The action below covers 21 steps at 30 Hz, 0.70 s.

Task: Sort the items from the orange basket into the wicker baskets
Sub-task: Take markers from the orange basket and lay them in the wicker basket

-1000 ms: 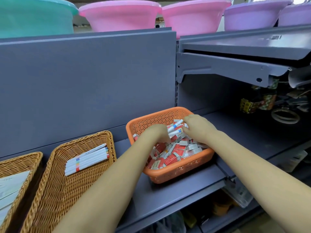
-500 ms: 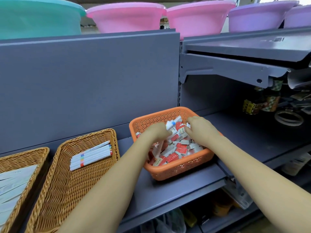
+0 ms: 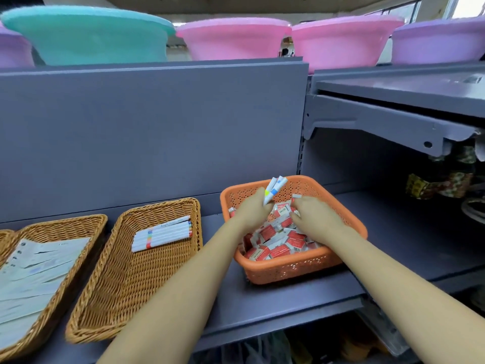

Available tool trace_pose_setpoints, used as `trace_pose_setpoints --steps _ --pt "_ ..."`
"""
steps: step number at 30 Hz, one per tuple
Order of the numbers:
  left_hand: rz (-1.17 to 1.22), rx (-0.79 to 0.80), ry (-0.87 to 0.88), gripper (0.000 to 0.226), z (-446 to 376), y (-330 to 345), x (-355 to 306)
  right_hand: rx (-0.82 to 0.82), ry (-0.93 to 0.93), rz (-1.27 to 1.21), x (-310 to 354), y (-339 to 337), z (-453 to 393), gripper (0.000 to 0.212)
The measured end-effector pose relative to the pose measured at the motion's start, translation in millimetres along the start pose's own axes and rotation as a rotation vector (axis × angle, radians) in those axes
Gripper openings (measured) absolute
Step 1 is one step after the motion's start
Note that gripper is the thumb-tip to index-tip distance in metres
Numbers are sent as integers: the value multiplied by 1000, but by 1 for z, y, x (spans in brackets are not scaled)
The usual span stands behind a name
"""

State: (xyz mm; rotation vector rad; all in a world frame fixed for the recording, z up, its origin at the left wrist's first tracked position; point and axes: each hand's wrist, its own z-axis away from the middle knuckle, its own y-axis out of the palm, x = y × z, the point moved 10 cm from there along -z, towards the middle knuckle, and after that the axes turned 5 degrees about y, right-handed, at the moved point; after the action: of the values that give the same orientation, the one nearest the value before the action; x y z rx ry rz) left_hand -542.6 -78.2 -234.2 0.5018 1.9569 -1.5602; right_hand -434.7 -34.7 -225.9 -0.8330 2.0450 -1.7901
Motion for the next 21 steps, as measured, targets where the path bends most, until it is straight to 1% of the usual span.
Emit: trace_pose_setpoints --steps 4,8,12,15,18,21 --pt "118 -179 -1 12 6 -42 -3 10 -37 -2 16 -3 -14 31" --pt "257 -334 -11 12 22 -92 17 -7 -102 -4 54 -11 -26 33" --pt "243 -447 -60 14 51 -139 58 -21 -177 -26 107 -14 -33 31" --pt "168 -457 -111 15 77 -167 96 -38 -218 -52 152 -14 -34 31" --pt "76 -405 -156 13 101 -189 134 -37 -256 -78 201 -7 -33 32" --pt "-98 -344 -157 15 123 -210 162 -26 -272 -92 247 7 -28 30"
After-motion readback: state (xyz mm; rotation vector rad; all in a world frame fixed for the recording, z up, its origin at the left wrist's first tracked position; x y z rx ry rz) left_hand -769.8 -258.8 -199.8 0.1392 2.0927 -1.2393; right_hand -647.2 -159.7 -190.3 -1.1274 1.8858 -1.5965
